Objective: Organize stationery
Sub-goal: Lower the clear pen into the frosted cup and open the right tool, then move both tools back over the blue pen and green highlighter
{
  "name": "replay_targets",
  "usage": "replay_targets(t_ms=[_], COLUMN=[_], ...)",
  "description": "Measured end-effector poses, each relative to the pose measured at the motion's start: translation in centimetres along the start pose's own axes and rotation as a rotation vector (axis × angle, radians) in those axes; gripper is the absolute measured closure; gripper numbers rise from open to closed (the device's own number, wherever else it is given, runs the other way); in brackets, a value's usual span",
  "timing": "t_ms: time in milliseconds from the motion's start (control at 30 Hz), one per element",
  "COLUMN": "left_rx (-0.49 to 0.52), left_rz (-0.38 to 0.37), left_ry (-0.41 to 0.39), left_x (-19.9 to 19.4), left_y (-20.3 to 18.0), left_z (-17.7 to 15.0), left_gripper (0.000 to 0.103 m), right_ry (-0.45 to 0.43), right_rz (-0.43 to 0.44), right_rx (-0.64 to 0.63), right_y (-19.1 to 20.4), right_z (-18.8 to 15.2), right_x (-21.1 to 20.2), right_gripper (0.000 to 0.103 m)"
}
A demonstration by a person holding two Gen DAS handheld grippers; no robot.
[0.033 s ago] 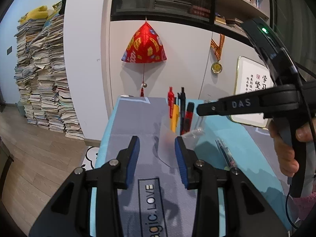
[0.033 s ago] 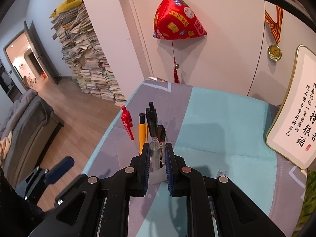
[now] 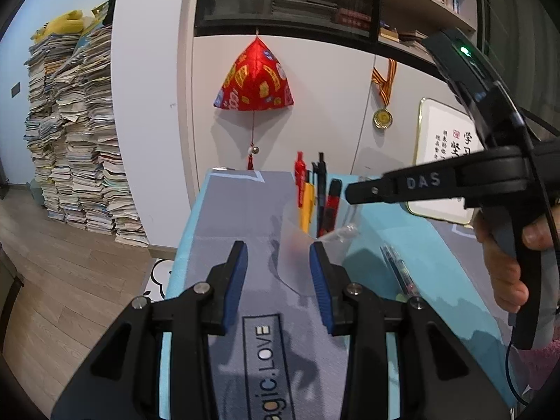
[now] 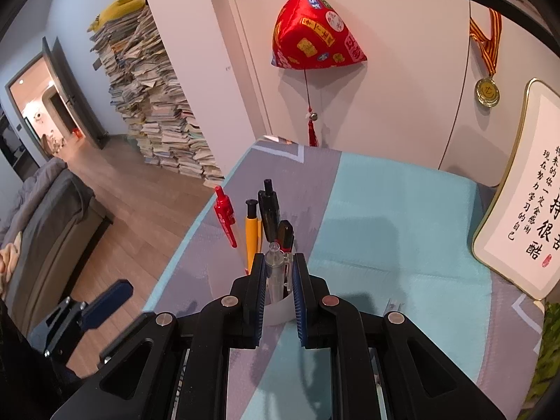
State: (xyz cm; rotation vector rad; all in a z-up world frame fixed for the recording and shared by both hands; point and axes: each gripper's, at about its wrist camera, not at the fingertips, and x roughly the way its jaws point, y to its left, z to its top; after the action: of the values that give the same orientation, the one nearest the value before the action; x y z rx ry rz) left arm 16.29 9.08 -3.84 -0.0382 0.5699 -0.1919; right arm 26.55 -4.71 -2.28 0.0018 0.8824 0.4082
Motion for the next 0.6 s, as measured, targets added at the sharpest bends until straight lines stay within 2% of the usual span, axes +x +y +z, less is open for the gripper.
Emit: replay_targets(t_ms=[67,200,400,600], left_rx=[0.006,0.015,0.042,0.103], left_rz=[-0.007,-0.021,-0.054,-0.081], left_ry=[0.009,0.023,0.053,0.091], left_x=[0.1,0.3,0.7,1.3], left_y=[-0.3,-1.1,-2.9,-5.4], left_z=[-0.2,-0.7,-1.2,-2.1], left_gripper=[0.068,0.06,0.06,0.06], right_ry=[0.012,0.017,-0.003,0.066], right_rz=[0.009,0.014,0.015,-0.075], right_rx=[0.012,0.008,0.013,0.033], right_y=[-0.3,-0.7,-2.3,-5.9], right_z=[-0.1,-0.7,-1.9,-4.7], right_x=[0.3,-0.4,-2.9,-2.9], right_gripper=[0.088,0.088,0.088,0.088])
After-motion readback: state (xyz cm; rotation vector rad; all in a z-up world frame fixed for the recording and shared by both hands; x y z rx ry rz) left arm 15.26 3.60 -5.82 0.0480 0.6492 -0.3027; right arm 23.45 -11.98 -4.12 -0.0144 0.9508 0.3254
